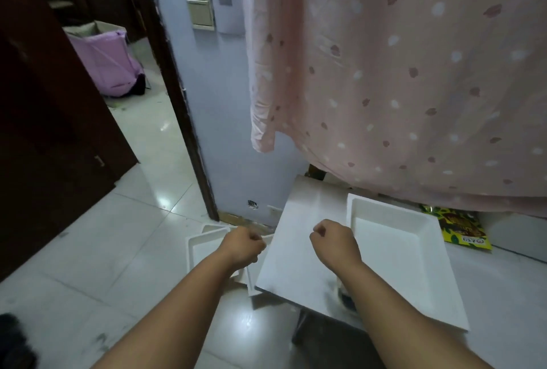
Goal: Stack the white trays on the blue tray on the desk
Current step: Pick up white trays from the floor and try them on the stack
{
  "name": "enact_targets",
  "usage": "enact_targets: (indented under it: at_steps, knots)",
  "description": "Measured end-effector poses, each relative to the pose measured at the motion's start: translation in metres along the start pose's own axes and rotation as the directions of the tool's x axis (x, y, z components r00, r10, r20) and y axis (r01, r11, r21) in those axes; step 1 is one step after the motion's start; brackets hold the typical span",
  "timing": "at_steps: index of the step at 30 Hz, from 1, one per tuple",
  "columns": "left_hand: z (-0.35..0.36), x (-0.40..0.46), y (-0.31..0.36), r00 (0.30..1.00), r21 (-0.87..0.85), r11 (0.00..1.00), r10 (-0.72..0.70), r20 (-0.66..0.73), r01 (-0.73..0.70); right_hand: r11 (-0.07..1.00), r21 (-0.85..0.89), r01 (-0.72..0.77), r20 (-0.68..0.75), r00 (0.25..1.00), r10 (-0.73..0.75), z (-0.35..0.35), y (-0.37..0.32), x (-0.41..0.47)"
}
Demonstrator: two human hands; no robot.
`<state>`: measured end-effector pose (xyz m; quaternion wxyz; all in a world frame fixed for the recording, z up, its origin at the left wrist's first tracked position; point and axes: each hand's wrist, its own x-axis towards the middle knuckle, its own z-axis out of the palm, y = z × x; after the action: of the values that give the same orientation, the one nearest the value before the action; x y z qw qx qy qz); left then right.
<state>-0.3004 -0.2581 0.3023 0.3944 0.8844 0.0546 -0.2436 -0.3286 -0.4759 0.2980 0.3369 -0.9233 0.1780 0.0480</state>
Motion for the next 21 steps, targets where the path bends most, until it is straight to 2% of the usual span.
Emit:
enact_targets:
  at_steps: [10, 21]
  knots:
    - [-0.144, -0.008, -0.164, 0.978, -0.165, 0.967, -0.205, -0.047, 0.195, 0.991, -0.064, 0.12, 0.211, 0.972, -0.104, 0.148, -0.157, -0.041]
    - [-0.191, 0.015, -0.221, 0.956, -0.256, 0.923, -0.292, 0.023, 0.288, 0.99, -0.078, 0.12, 0.327, 0.941, -0.089, 0.216, -0.199, -0.013]
